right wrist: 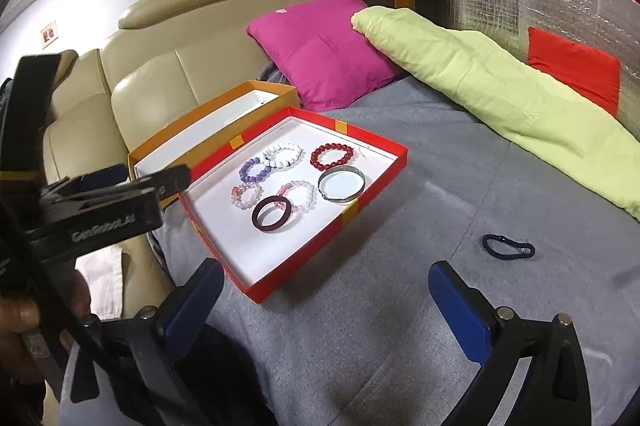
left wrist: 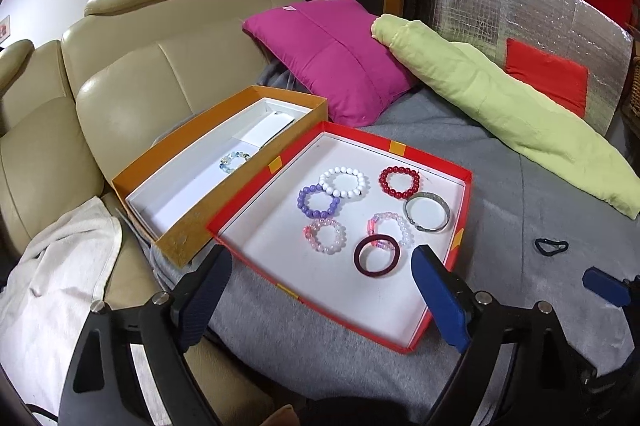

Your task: Organize jewelry

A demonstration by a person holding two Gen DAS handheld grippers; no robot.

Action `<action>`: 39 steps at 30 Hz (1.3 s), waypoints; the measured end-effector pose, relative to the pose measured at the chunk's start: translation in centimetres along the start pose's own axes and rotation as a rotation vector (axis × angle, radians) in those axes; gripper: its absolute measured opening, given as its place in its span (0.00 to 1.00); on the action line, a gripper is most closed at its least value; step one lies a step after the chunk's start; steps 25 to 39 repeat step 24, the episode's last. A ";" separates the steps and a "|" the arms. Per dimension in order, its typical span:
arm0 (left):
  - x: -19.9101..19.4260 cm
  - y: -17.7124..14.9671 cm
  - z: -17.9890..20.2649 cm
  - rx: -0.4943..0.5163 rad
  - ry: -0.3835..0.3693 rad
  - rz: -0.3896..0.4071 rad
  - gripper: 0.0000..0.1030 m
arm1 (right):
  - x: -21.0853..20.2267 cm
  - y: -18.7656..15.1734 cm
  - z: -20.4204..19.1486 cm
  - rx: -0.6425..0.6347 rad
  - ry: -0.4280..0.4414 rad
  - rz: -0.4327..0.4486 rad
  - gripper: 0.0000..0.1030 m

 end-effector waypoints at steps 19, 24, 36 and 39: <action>-1.4 -0.1 -0.1 0.011 -0.035 0.011 0.89 | -0.7 1.4 -1.6 -0.005 -0.006 0.019 1.00; -1.3 0.0 0.0 0.034 -0.016 0.022 0.89 | -0.1 1.5 -1.8 -0.003 -0.004 0.009 1.00; -1.3 0.0 0.0 0.034 -0.016 0.022 0.89 | -0.1 1.5 -1.8 -0.003 -0.004 0.009 1.00; -1.3 0.0 0.0 0.034 -0.016 0.022 0.89 | -0.1 1.5 -1.8 -0.003 -0.004 0.009 1.00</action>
Point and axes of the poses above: each gripper's, at about its wrist camera, not at the fingertips, and x roughly the way its jaws point, z to its right, y to its top, the point moved 8 cm from there along x, roughly the way its jaws point, and after that the axes turned 7 degrees about -z, right-handed, at the moved point
